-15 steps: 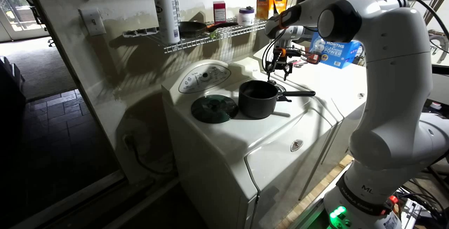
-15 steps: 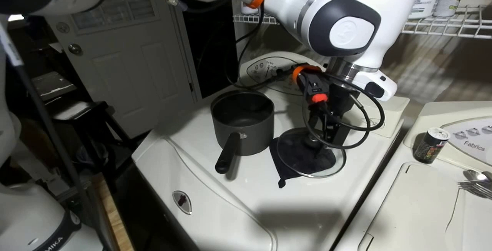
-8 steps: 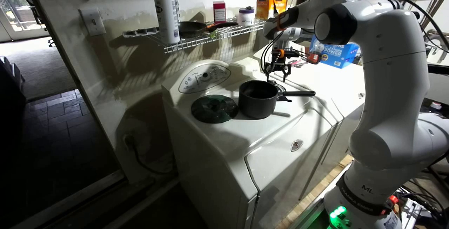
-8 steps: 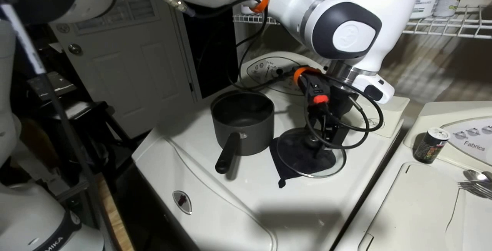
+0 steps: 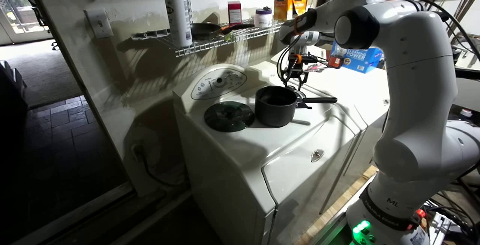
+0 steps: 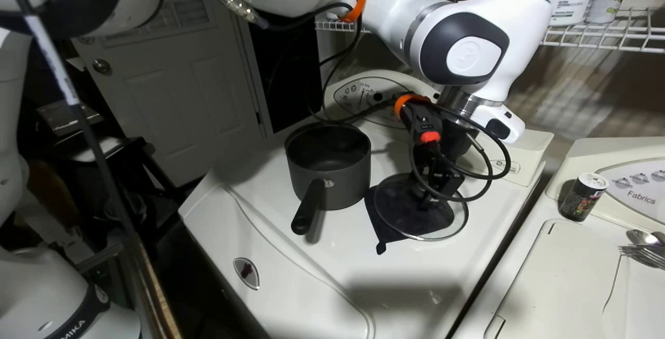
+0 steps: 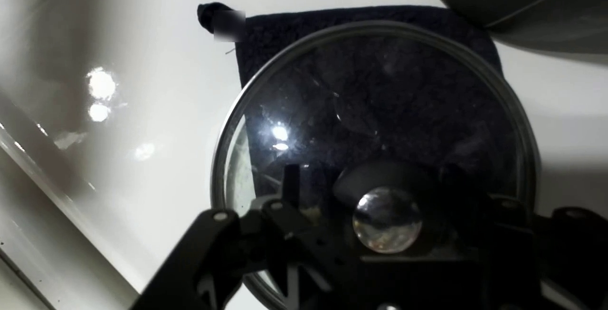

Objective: Pick up the glass lid and put it on the pot

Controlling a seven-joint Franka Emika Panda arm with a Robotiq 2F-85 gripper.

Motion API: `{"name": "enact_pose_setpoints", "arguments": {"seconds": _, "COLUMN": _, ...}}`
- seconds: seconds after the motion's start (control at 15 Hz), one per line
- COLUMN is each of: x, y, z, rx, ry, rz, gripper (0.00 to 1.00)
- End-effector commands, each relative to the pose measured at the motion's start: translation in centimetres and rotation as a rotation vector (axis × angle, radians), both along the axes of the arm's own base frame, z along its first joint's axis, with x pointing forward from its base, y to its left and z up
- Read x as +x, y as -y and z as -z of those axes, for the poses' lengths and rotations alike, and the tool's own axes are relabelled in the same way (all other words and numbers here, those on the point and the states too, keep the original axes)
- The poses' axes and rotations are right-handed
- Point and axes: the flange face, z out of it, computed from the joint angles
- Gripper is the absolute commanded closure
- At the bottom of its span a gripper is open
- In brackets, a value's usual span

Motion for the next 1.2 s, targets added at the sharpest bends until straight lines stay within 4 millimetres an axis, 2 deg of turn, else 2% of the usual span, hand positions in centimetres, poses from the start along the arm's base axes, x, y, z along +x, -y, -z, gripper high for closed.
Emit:
{"name": "enact_pose_setpoints", "arguments": {"seconds": 0.0, "x": 0.76, "y": -0.15, "z": -0.19, "rx": 0.027, "ry": 0.012, "rz": -0.006, "gripper": 0.55}}
{"name": "enact_pose_setpoints", "arguments": {"seconds": 0.07, "x": 0.82, "y": -0.22, "z": -0.25, "rx": 0.024, "ry": 0.014, "rz": -0.008, "gripper": 0.63}}
{"name": "enact_pose_setpoints", "arguments": {"seconds": 0.13, "x": 0.83, "y": -0.2, "z": -0.31, "rx": 0.023, "ry": 0.014, "rz": -0.009, "gripper": 0.66}}
{"name": "enact_pose_setpoints", "arguments": {"seconds": 0.2, "x": 0.81, "y": -0.23, "z": -0.34, "rx": 0.022, "ry": 0.014, "rz": -0.013, "gripper": 0.6}}
{"name": "enact_pose_setpoints", "arguments": {"seconds": 0.27, "x": 0.82, "y": -0.24, "z": -0.39, "rx": 0.02, "ry": 0.016, "rz": -0.012, "gripper": 0.16}}
{"name": "enact_pose_setpoints", "arguments": {"seconds": 0.33, "x": 0.82, "y": -0.24, "z": -0.43, "rx": 0.02, "ry": 0.016, "rz": -0.015, "gripper": 0.15}}
{"name": "enact_pose_setpoints", "arguments": {"seconds": 0.47, "x": 0.88, "y": -0.14, "z": -0.67, "rx": 0.02, "ry": 0.024, "rz": -0.011, "gripper": 0.02}}
{"name": "enact_pose_setpoints", "arguments": {"seconds": 0.6, "x": 0.97, "y": -0.11, "z": -0.9, "rx": 0.018, "ry": 0.029, "rz": -0.011, "gripper": 0.11}}
{"name": "enact_pose_setpoints", "arguments": {"seconds": 0.67, "x": 1.07, "y": -0.1, "z": -0.95, "rx": 0.013, "ry": 0.031, "rz": -0.012, "gripper": 0.34}}
{"name": "enact_pose_setpoints", "arguments": {"seconds": 0.73, "x": 1.17, "y": -0.08, "z": -0.97, "rx": 0.009, "ry": 0.033, "rz": -0.011, "gripper": 0.34}}
{"name": "enact_pose_setpoints", "arguments": {"seconds": 1.0, "x": 1.33, "y": 0.12, "z": -0.92, "rx": -0.003, "ry": 0.036, "rz": -0.012, "gripper": 0.63}}
{"name": "enact_pose_setpoints", "arguments": {"seconds": 1.13, "x": 1.35, "y": 0.17, "z": -0.93, "rx": -0.006, "ry": 0.036, "rz": -0.012, "gripper": 0.66}}
